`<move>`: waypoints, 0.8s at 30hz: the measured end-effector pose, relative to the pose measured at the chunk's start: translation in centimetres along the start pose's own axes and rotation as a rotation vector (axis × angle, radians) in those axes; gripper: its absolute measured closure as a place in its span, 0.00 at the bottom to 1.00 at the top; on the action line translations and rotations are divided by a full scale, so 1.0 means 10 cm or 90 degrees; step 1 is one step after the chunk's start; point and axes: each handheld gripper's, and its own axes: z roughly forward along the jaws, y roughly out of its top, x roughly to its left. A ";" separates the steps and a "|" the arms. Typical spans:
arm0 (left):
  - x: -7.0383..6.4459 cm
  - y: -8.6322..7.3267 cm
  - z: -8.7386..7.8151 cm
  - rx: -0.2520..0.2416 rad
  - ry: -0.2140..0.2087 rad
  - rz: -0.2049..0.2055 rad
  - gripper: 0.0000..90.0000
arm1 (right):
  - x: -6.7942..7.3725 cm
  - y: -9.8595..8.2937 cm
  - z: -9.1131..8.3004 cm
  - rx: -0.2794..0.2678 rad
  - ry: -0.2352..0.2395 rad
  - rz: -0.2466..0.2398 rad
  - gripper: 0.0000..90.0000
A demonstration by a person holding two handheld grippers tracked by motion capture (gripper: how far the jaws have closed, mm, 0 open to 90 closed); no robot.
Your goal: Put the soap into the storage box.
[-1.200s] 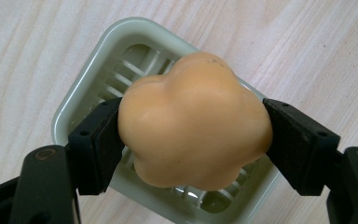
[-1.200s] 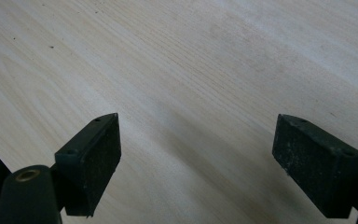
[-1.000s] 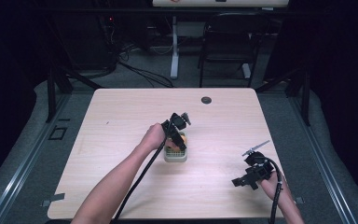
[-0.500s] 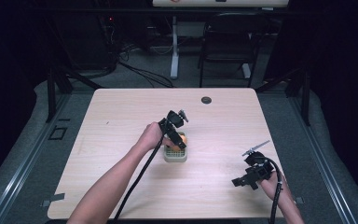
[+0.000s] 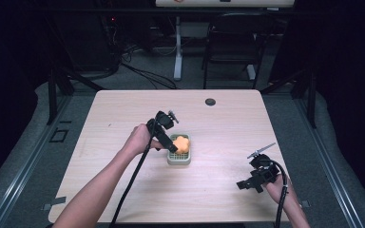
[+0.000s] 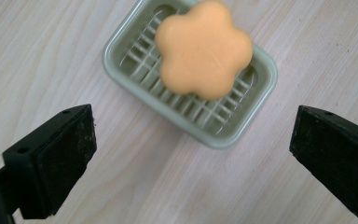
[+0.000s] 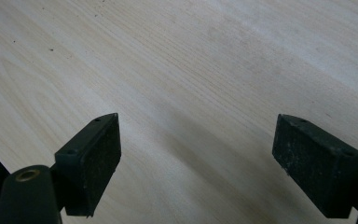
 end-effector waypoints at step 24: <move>-0.05 -1.07 -0.34 -0.032 0.017 -0.066 0.00 | 0.01 0.00 0.00 0.007 -0.009 -0.007 0.17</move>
